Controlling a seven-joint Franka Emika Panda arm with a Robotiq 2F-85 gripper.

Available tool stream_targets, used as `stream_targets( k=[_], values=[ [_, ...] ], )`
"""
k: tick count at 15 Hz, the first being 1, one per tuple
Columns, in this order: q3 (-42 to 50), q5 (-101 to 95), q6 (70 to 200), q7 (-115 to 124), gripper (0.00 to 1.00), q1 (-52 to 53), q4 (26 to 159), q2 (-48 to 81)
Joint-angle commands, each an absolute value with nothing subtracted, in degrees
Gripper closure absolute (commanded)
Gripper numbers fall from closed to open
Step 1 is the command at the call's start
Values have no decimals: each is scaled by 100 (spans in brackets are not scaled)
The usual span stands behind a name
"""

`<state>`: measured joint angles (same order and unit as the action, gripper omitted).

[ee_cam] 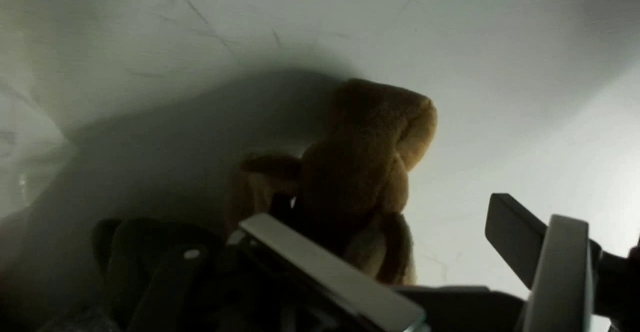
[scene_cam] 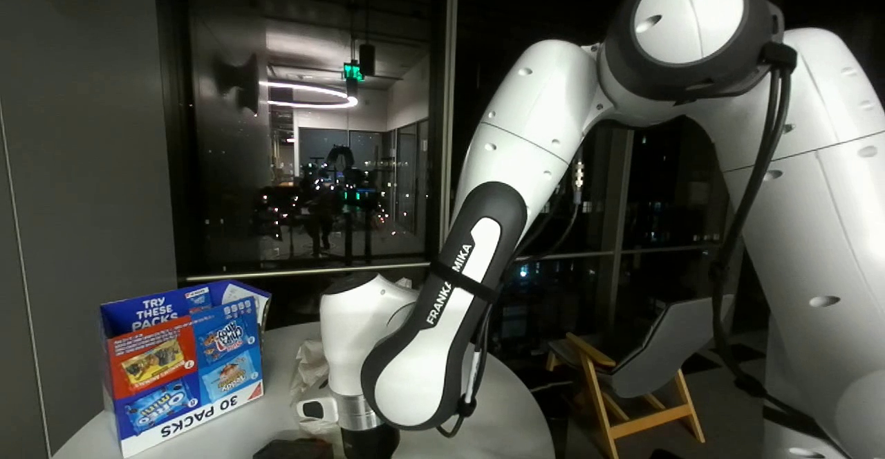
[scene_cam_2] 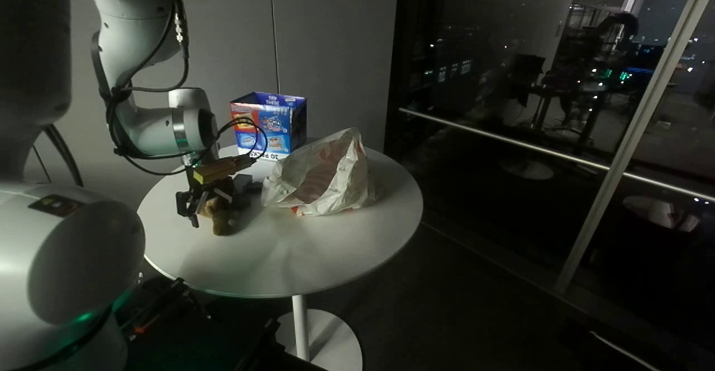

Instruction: Pick up the brown toy and put it in the plastic, pick up the red toy and put it in the plastic, pick up the black eraser and put it in the plastic

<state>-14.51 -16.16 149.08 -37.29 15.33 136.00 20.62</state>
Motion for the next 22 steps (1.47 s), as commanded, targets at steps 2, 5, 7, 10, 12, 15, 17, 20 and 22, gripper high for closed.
stream_targets(
  k=[2,5,7,10,12,15,17,20,22],
  values=[
    [-1521,-1758,15047,-3837,28,1294,13428,2412],
    [-1509,-1735,15045,-3802,50,1181,13477,2425],
    [-1470,-1752,15046,-3730,66,1133,13499,2421],
    [-1421,-1773,15020,-3582,87,1111,13544,2366],
    [-1266,-2004,14811,-3237,100,1292,13607,2205],
    [-1159,-2323,14549,-2566,98,1448,13859,1672],
    [-1189,-2289,14380,-2085,100,1408,14094,1126],
    [-1181,-2122,14336,-1657,100,1234,14402,268],
    [-1070,-2082,14398,-1482,100,1109,14532,-214]
  ],
)
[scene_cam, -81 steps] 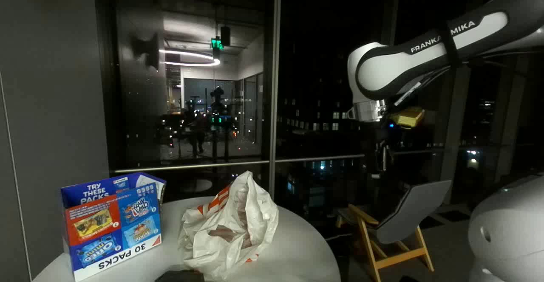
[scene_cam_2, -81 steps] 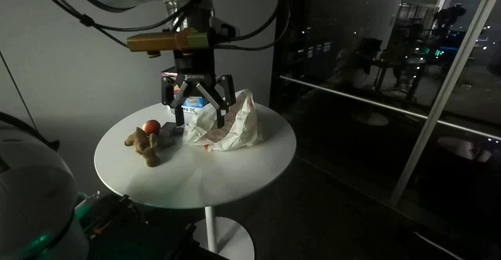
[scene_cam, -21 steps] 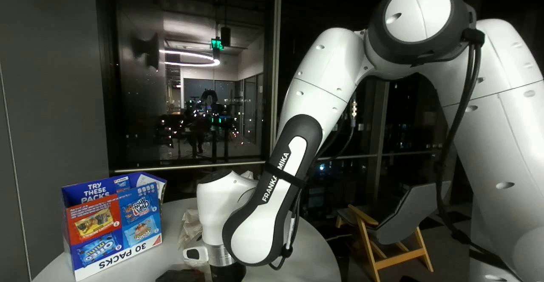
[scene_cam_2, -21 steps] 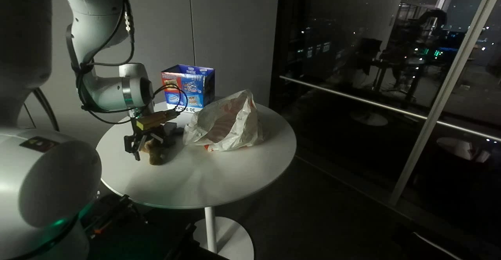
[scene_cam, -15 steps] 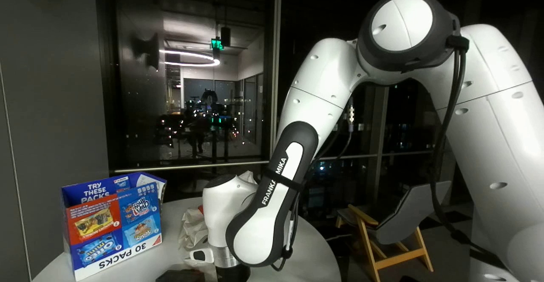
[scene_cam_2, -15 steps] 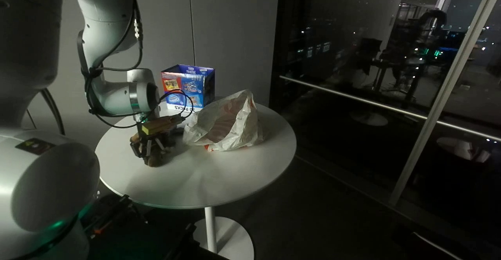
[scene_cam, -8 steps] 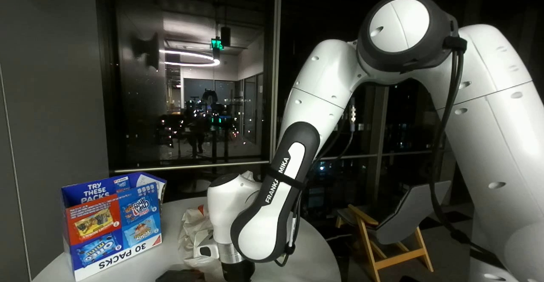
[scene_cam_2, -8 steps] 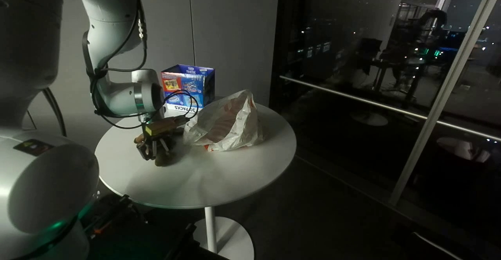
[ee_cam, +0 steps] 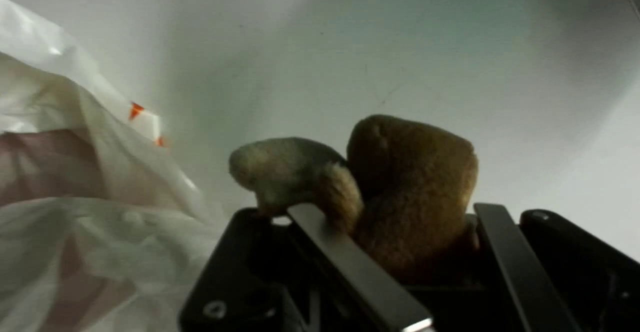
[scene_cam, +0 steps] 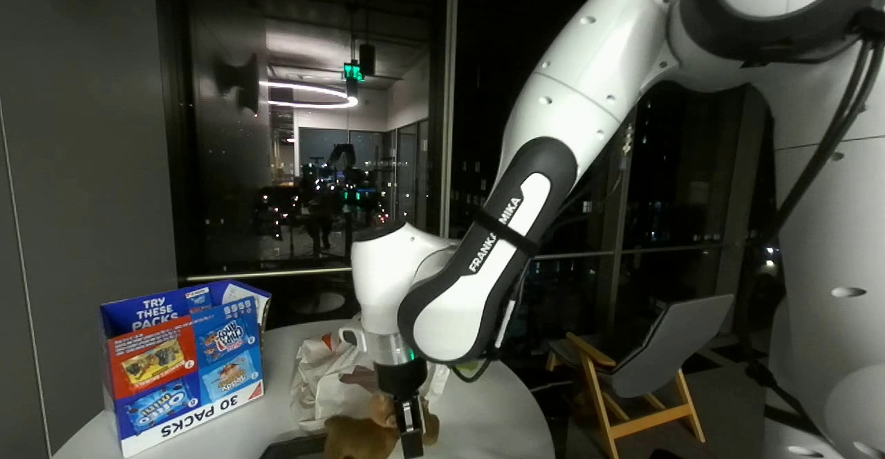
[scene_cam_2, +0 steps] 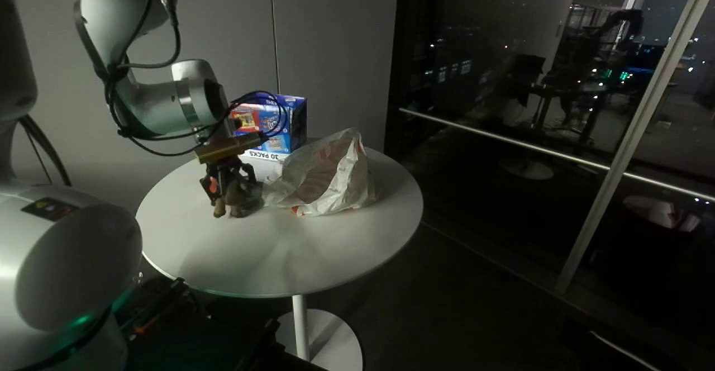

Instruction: Pick up the brown toy and put it in the plastic, pick up the red toy and put it in the plastic, pick up the black eraser and put it in the plastic

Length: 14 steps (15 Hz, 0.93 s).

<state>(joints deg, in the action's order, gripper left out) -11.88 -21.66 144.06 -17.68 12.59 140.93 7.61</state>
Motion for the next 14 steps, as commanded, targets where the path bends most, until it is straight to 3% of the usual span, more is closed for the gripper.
stream_targets(
  k=[1,8,14],
  values=[
    [-984,-2137,14412,-1359,100,1044,14550,-381],
    [-730,-3170,14484,262,100,372,14887,-1330],
    [-1075,-4905,14008,2562,100,-221,15139,-1658]
  ],
)
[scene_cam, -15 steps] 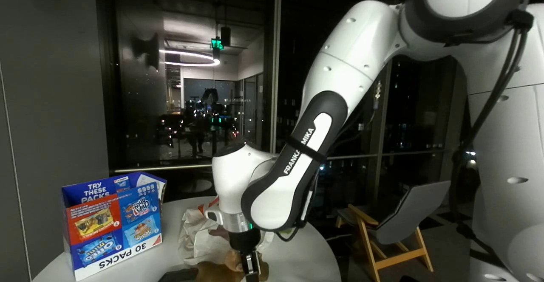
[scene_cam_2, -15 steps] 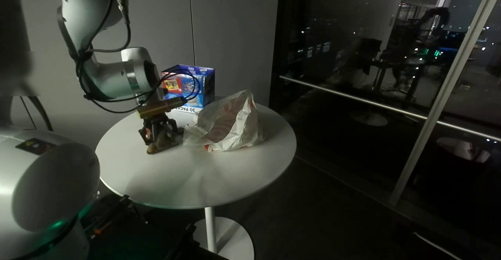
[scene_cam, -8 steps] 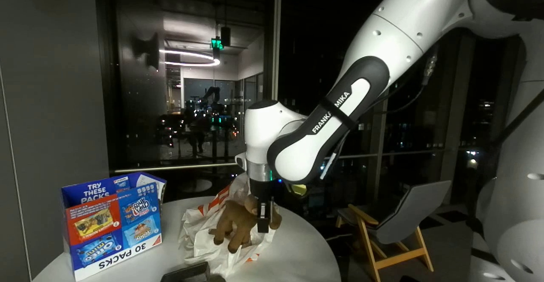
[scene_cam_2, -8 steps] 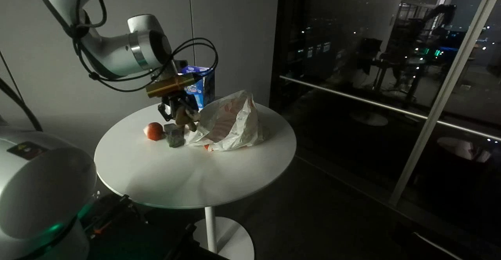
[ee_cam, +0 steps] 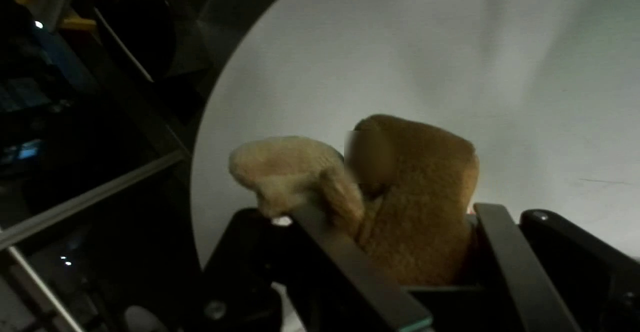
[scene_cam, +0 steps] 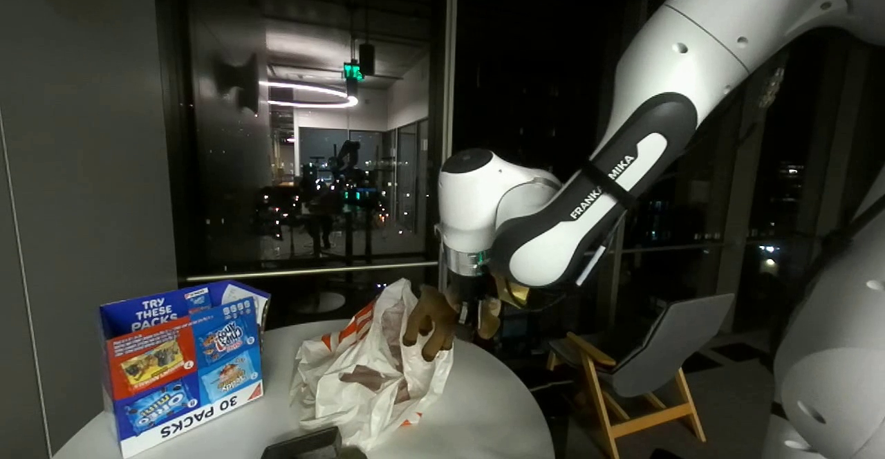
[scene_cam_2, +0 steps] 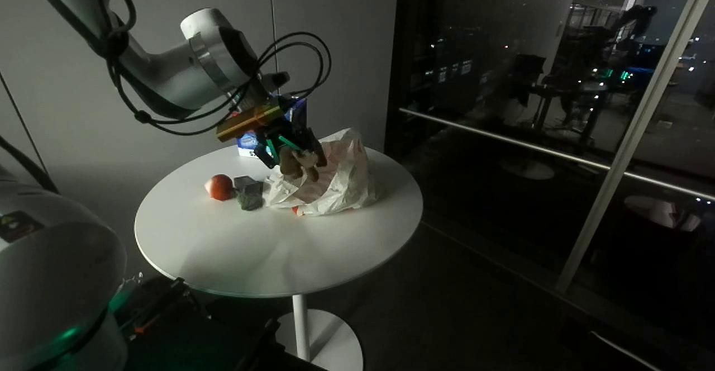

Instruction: Pick up the brown toy and put it in the plastic, pick up the red toy and put it in the plastic, pick up the black eraser and put it in the plastic

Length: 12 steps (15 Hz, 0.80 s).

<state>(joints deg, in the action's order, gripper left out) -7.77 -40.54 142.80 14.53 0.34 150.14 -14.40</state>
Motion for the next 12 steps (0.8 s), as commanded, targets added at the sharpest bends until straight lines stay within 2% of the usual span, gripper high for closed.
stream_targets(
  k=[1,7,12],
  values=[
    [-1180,-5310,13786,2998,100,-243,15079,-1542],
    [-1575,-6643,12064,4674,100,392,14723,-606],
    [-1428,-6555,12036,4320,100,815,14079,229]
  ],
)
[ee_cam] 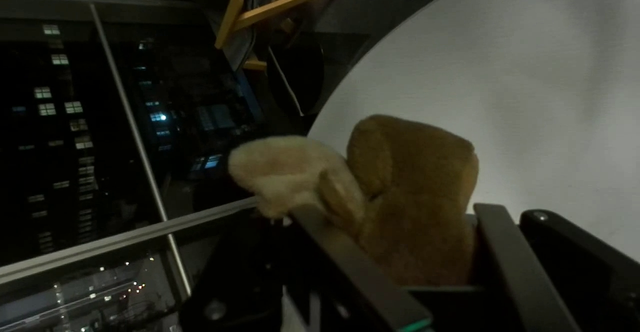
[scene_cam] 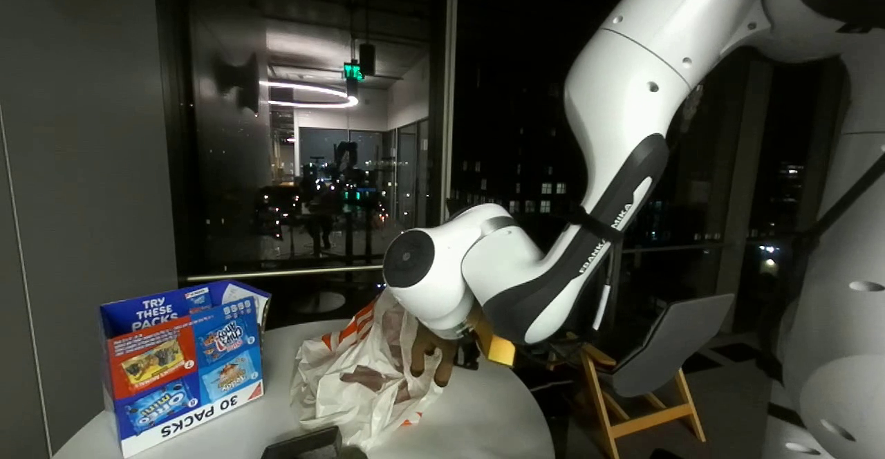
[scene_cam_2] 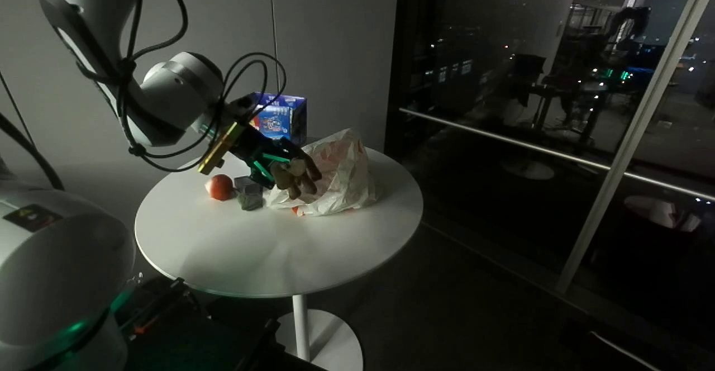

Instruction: Pick up the brown toy and put it in the plastic, pick up the red toy and put it in the plastic, pick up the black eraser and put it in the plastic

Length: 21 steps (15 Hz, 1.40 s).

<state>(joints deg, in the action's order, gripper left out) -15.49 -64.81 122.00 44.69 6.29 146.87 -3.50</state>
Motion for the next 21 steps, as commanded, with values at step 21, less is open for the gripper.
stream_targets(
  k=[21],
  values=[
    [-1179,-4943,11569,2215,100,1280,11832,2222]
  ],
)
